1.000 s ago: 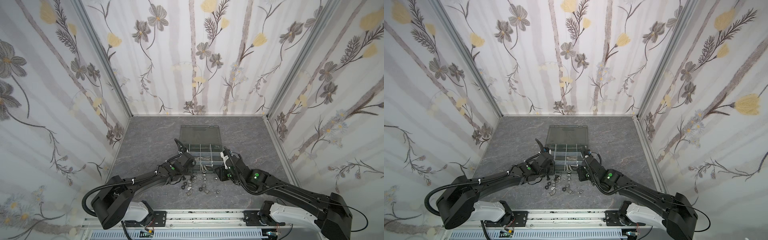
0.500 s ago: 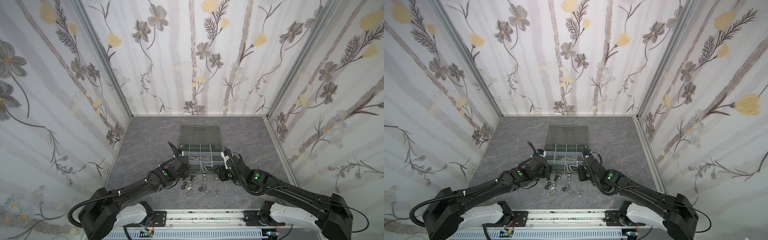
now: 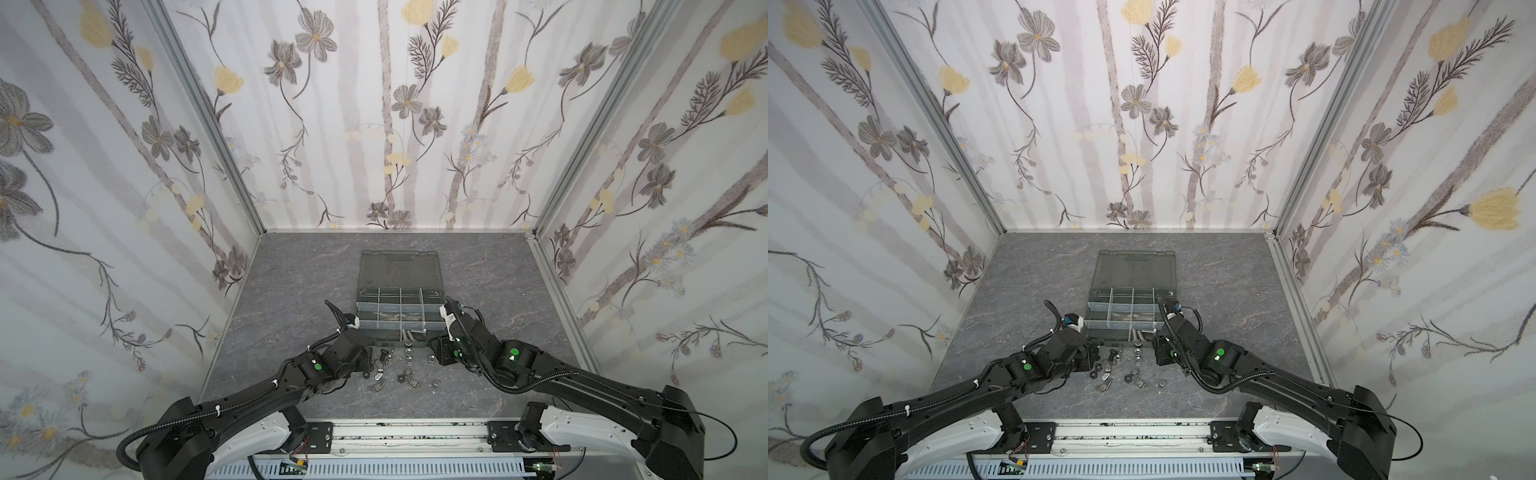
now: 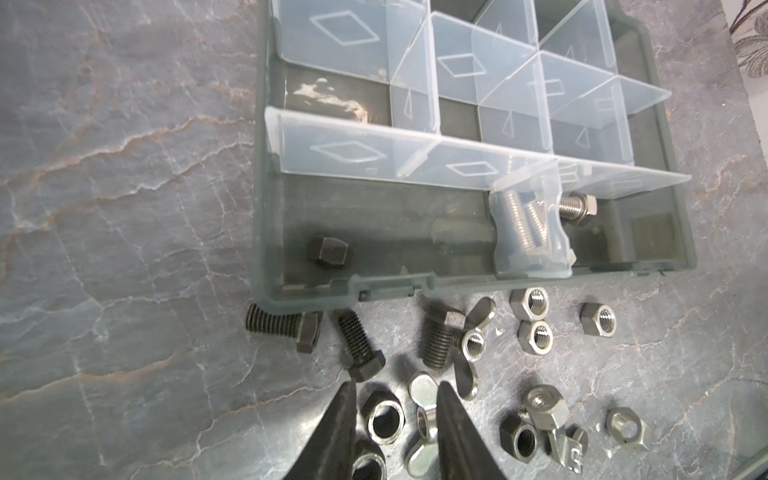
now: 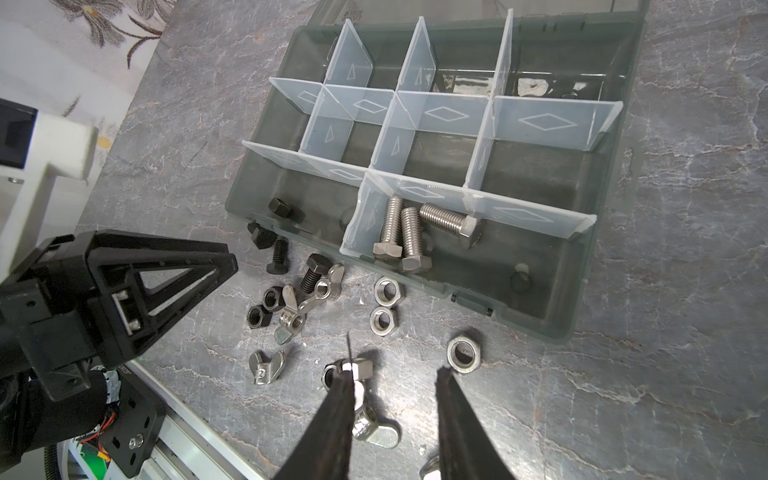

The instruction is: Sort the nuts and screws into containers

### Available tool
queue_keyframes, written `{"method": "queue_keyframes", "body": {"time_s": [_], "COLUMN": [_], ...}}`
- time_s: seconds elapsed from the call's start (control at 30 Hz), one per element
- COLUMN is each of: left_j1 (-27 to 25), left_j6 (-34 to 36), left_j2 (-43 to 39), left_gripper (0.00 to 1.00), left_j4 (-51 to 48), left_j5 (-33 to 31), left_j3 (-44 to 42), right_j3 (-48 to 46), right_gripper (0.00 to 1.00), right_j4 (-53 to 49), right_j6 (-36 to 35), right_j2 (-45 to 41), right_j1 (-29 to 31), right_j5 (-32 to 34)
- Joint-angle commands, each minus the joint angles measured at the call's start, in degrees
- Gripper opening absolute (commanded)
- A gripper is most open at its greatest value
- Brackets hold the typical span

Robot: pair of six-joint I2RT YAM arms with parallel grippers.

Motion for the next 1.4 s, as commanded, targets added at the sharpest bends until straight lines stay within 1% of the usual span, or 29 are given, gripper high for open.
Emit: {"method": "queue_keyframes", "body": {"time_s": [0.0,0.1,0.33,0.63,0.93,1.37], "left_j1": [-1.23,-2.49,-3.51,-3.72,-3.73,-4.67], "left_j6": [-2.69,-3.07,-3.19,-2.75,-1.36,-0.81], "left_j2": [-0.07,1.2,4.57,7.73,11.49,14.76], "left_gripper": [0.35,0.35,0.35,0.35,0.35,0.35], "left_j4": [-0.51,-0.69,-0.69,-0.6,-0.58,-2.04], "left_j5": [-0.5,-0.56,-0.78,-0.77,-0.78,-1.73], "left_j3": [-1.24,-1.51,-0.52,-0.11,2.13,3.83], "right_j3": [-0.22,-0.72,-1.84,-2.33,-2.61,-3.12], "right_gripper": [0.35,0.35,0.35,0.35,0.35,0.35], "right_j4": [0.82,1.24,2.07,2.53,2.97,3.27], "right_j6": [0.9,1.04,1.7,1.76,1.76,1.72], "right_j2": [0.26,0.24,-0.03,0.05,0.84,0.62], "right_j1": [0.14,0.09,0.09,0.0,0.0,-0.14], "right_j5": [1.22,1.22,1.04,1.49,1.32,1.31]}}
